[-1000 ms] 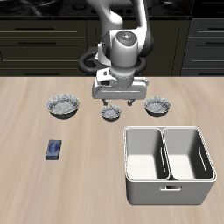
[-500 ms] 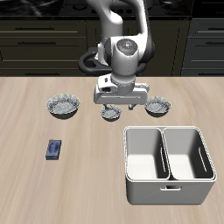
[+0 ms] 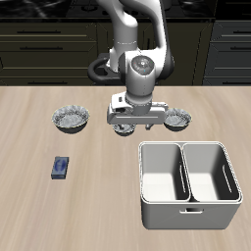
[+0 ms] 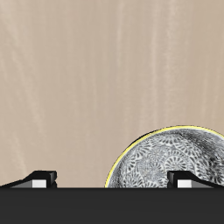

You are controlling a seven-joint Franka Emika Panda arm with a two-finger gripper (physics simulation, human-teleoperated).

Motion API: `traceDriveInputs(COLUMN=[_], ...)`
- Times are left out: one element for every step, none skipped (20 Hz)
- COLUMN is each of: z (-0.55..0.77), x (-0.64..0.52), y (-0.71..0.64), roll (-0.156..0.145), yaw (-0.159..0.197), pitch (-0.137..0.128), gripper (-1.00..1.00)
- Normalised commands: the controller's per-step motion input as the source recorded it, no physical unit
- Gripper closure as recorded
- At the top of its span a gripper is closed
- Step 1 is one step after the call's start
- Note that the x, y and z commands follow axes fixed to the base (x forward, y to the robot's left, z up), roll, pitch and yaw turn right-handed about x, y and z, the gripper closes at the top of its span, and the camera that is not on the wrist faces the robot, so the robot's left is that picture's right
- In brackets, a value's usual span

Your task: Stack the smallest bowl on the middle-sized bowl

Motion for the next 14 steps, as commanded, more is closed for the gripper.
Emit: traceDriveInputs(z=[0.00,-0.33,-0.10,-0.06,0.00,0.01,0.06,0.05,0.19,0.15,0.09,0.16,0.16,0.19], x=[0.00,-0.18,-0.02,-0.07,-0.04,-0.03,-0.05,0.01,0.02,0.02,-0.02,0.01,0.01,0.01], y=[0.00,0.17,-0.02,0.05,0.02,0.04,-0.05,-0.04,-0.04,-0.08,0.03,-0.03,-0.03,-0.03], roll=[0.000,0.011,-0.029,0.008,0.014,0.015,0.004,-0.007,-0.004,-0.015,0.000,0.016,-0.001,-0.007], yaw=[0.000,0.001,0.007,0.001,0.002,-0.007,-0.009,0.004,-0.010,-0.012,-0.002,-0.023,0.006,-0.002], pitch=[0.000,0.027,0.008,0.004,-0.018,0.002,-0.005,-0.014,-0.020,-0.025,-0.011,-0.018,-0.027,-0.026], gripper=[-1.00,1.00,1.00,1.00,1.00,1.00,1.00,1.00,1.00,1.00,1.00,1.00,1.00,1.00])
